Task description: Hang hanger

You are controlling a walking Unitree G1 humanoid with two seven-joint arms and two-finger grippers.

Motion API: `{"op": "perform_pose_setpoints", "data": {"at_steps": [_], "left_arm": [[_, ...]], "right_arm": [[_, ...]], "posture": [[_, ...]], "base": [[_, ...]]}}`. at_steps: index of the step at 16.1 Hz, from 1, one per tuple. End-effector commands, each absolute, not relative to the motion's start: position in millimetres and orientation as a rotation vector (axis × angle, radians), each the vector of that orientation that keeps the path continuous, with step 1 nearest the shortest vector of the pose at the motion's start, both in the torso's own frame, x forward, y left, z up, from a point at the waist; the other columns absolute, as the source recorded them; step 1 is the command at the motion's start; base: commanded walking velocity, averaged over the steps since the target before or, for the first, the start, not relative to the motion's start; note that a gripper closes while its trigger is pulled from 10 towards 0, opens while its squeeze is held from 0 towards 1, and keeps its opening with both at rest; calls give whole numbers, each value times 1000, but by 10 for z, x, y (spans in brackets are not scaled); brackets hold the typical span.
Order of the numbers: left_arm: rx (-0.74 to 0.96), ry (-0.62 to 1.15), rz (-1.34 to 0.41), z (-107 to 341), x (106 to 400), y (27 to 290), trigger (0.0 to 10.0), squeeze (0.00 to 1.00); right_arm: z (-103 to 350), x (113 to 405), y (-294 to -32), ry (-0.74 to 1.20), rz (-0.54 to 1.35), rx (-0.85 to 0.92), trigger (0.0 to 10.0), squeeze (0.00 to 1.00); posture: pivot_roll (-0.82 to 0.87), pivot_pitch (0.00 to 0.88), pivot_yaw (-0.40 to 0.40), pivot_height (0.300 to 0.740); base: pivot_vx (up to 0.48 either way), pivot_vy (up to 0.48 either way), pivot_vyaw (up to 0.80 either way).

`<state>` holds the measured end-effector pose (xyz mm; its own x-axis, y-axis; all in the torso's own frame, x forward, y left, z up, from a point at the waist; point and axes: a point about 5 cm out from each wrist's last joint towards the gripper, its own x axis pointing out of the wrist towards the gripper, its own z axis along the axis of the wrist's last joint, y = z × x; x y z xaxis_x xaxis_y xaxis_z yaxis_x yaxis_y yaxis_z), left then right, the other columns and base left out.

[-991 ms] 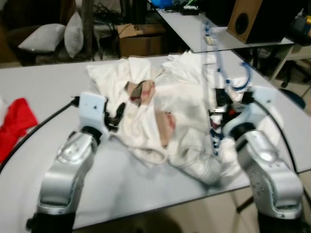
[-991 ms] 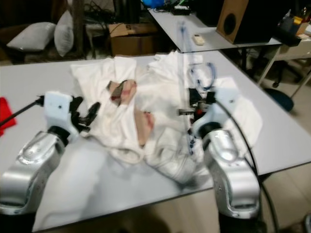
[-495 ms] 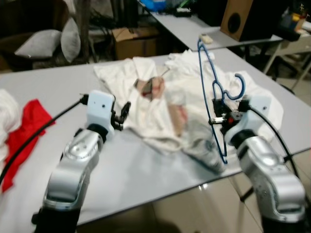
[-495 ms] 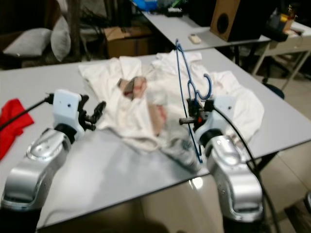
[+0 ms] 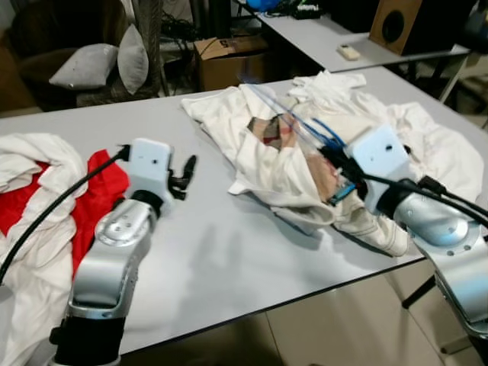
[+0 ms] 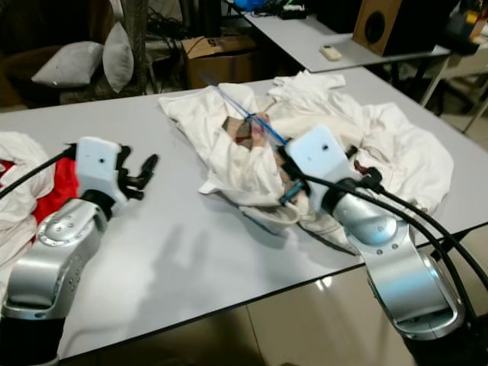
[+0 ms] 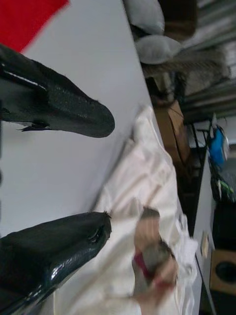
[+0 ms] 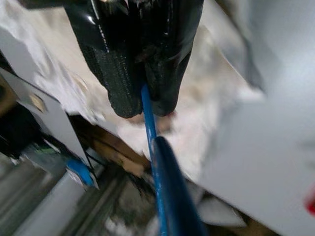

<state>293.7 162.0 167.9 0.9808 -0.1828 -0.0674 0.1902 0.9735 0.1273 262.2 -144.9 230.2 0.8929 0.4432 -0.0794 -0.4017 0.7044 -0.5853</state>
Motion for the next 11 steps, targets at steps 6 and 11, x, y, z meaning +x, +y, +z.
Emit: {"op": "perform_pose_setpoints", "data": {"at_steps": [6,11], "left_arm": [[202,41,-205,1723,2818,1595,10000,0],[184,52,-214,1683,2823,1526,10000,0]], "right_arm": [[1905,2608,-1241,43,534,-251,10000,0],[1603,2553,-1389,153,404,-130,10000,0]], "posture": [[82,0,-10,740],[58,0,-15,740]], "base": [[0,328,0],[0,332,0]]}}
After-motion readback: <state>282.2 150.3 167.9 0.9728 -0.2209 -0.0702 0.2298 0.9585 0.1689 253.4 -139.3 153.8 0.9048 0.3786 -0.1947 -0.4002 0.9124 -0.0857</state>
